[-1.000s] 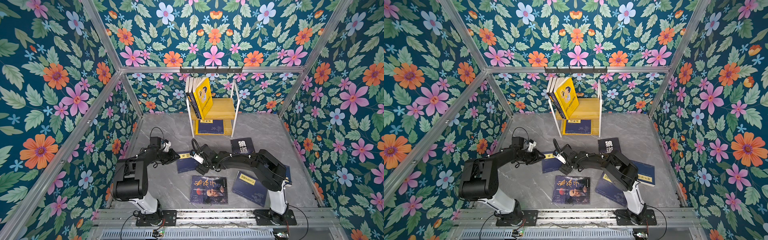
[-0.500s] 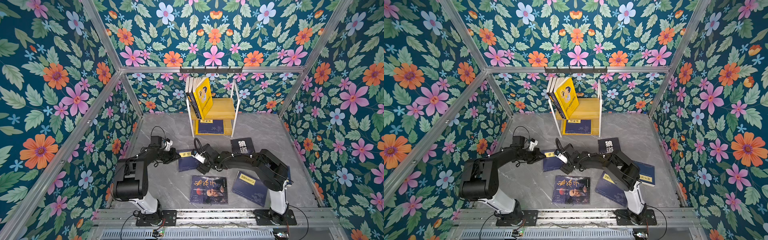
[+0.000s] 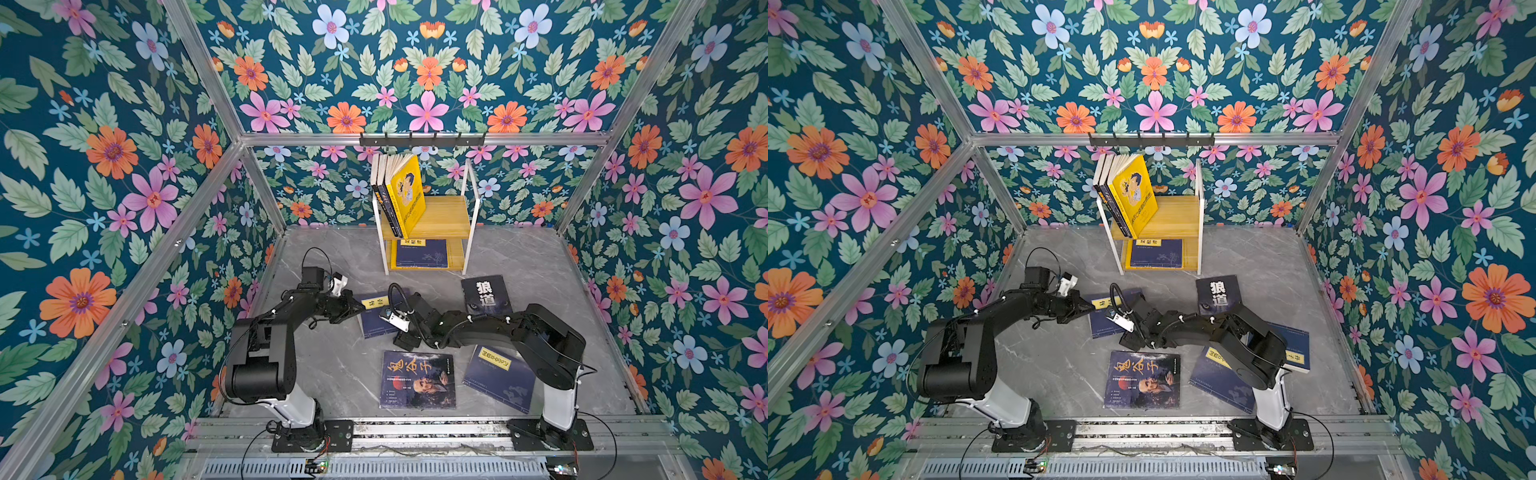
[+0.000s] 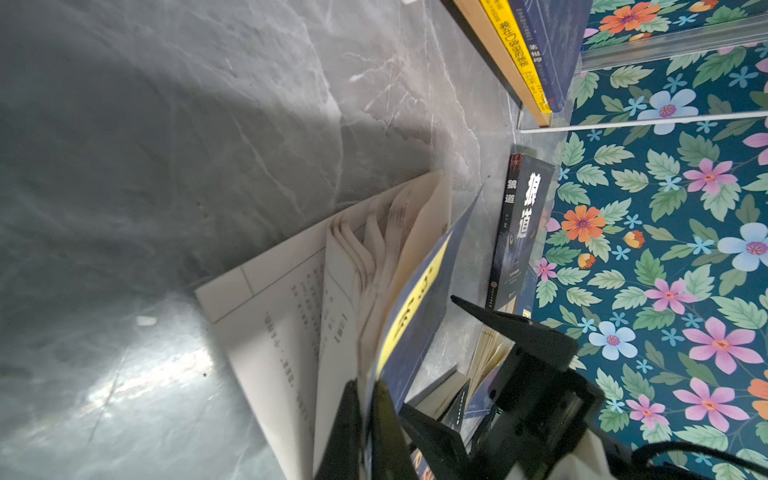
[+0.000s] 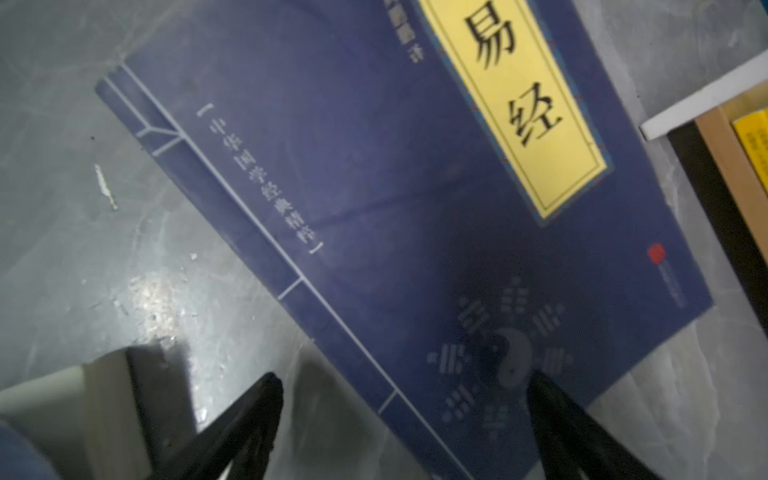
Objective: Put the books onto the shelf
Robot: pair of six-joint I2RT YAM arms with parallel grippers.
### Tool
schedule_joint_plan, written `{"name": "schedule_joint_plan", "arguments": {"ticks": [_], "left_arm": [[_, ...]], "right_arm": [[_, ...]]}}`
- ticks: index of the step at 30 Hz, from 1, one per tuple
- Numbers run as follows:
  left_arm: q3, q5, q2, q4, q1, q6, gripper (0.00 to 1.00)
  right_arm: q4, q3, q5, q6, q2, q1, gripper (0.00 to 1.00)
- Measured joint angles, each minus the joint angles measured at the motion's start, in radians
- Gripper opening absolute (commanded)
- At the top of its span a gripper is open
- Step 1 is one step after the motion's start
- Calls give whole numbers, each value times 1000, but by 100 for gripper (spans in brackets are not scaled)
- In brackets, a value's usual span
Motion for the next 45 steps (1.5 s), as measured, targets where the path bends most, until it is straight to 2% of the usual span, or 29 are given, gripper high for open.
{"name": "schedule_joint_plan", "arguments": {"ticks": [2,5,7,9,10,11,13,15,17,21,28,34,36,38,43,45], "left_arm": [[0,3,1,-4,0,-3,0],[-4,11,1,-3,0,-12,0],[-6,9,4,3,2,-19,0],[-4,3,6,9,4,-19,0],[-4,2,7,9,3,-19,5],[-4,2,8,9,2,-20,18],[-4,3,9,6,0,-19,32],[-4,-8,3,-5,0,-19,46],[-5,-14,-16,-9,2,-18,56],[-22,-35,-71,-9,19,-17,66],[-78,-49,-165,5,66,-16,75],[-129,3,-144,77,48,-72,78],[-119,28,-122,102,27,-87,77],[-111,52,-101,130,8,-109,68],[-99,66,-61,161,4,-157,31],[-97,66,-58,167,3,-167,6]], "right_arm": [[47,-7,44,-36,17,10,91],[146,-13,133,-94,44,25,82],[200,-16,185,-136,63,35,68],[249,-26,230,-179,79,44,44],[261,-34,249,-193,83,45,37],[270,-47,268,-204,84,44,32],[294,-71,297,-224,83,42,20],[323,-87,332,-261,74,42,0],[362,-98,343,-267,55,45,0],[381,-114,345,-291,51,51,0],[363,-79,338,-297,51,54,0],[339,-43,332,-315,51,70,0],[337,-36,332,-315,51,76,0],[338,-33,332,-319,51,83,0],[332,-33,336,-326,51,97,0],[323,-40,336,-332,41,101,0]]}}
